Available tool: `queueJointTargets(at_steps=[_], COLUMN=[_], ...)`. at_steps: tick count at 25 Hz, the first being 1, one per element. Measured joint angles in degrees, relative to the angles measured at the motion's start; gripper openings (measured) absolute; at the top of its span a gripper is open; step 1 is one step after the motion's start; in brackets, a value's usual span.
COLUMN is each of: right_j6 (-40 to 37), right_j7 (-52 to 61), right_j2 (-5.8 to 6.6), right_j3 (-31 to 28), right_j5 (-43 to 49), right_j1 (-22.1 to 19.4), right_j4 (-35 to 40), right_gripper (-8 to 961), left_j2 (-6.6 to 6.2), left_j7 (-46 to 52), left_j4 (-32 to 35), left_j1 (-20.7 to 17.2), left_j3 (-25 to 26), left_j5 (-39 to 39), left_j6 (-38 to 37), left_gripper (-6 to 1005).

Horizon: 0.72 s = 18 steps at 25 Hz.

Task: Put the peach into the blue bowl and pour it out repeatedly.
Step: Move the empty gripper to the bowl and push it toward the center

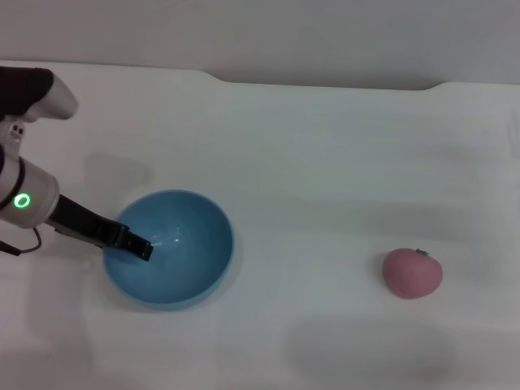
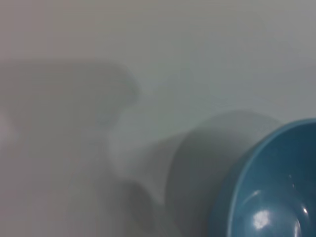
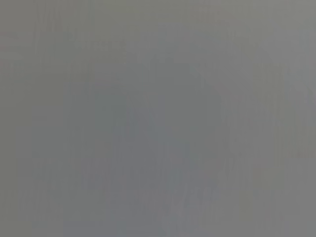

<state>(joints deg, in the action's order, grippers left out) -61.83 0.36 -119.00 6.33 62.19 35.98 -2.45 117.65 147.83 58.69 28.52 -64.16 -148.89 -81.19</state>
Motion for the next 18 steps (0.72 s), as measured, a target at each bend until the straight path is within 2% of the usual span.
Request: queueJointTargets(at_steps=[5, 12, 18], right_j6=[-0.32, -0.47, -0.15], right_j7=[0.03, 1.12, 17.59], right_j2=[-0.06, -0.10, 0.29], right_j3=[0.00, -0.43, 0.12], right_j5=[0.13, 0.14, 0.60], right_j1=[-0.42, -0.46, 0.74], right_j4=[-0.12, -0.84, 0.10], right_gripper=[623, 624, 625], left_j2=[0.00, 0.02, 0.12], left_j7=[-0.12, 0.09, 0.11], left_j4=[-0.26, -0.52, -0.63], left_j1=[0.31, 1.03, 1.38], left_j3=[-3.57, -4.06, -4.10], left_j5=[0.01, 0.01, 0.01], left_j6=[0.43, 0.14, 0.04], left_gripper=[703, 565, 341])
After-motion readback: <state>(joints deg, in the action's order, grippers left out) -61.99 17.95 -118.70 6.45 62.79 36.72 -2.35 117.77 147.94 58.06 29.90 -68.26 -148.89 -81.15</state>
